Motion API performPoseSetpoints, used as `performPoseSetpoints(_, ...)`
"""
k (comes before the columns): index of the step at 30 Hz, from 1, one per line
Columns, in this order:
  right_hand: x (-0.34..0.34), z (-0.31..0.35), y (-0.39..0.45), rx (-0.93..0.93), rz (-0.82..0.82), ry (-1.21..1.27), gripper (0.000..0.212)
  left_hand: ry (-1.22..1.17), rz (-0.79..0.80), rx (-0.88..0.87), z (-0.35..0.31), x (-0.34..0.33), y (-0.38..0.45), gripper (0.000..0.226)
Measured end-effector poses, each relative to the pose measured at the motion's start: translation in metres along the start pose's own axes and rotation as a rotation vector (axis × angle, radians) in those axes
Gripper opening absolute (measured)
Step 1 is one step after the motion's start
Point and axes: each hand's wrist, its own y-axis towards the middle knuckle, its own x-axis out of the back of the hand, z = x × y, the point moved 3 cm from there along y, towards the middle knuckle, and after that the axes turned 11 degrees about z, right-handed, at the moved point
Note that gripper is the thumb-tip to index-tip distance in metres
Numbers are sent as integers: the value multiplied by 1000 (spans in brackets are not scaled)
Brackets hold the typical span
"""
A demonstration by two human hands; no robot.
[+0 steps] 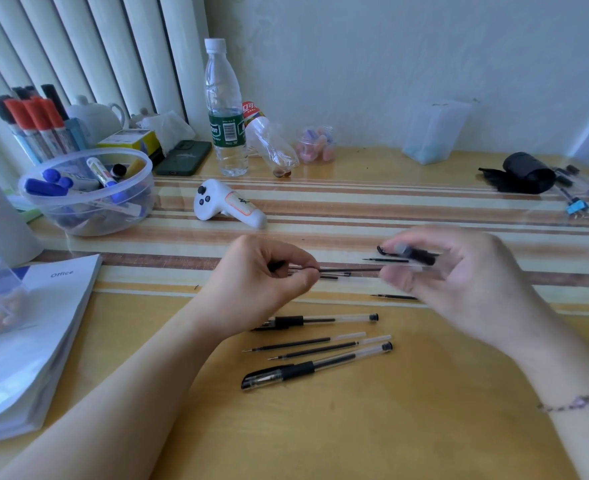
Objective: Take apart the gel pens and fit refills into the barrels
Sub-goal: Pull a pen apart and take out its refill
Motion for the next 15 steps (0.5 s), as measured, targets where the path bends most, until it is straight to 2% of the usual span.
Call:
performPoseSetpoints(2,11,-4,3,-15,-114,148,41,-27,-70,4,1,8,2,9)
performPoseSetpoints(5,15,-12,5,-53,-187,105,49,-118,-143,2,3,15,4,12)
performPoseSetpoints(8,6,-17,4,-107,-115,40,31,-178,-124,-10,3,14,4,9)
performPoseSetpoints(11,-1,-19,3,-90,-36,-34,26,-167,-96,-11,2,14,4,9)
performPoseSetpoints(13,-3,-17,2,-59,-34,14,19,-167,-88,-6,2,14,5,10)
performPoseSetpoints(15,-2,-16,2,-28,-44,84,21,-167,-78,-5,2,14,5,10)
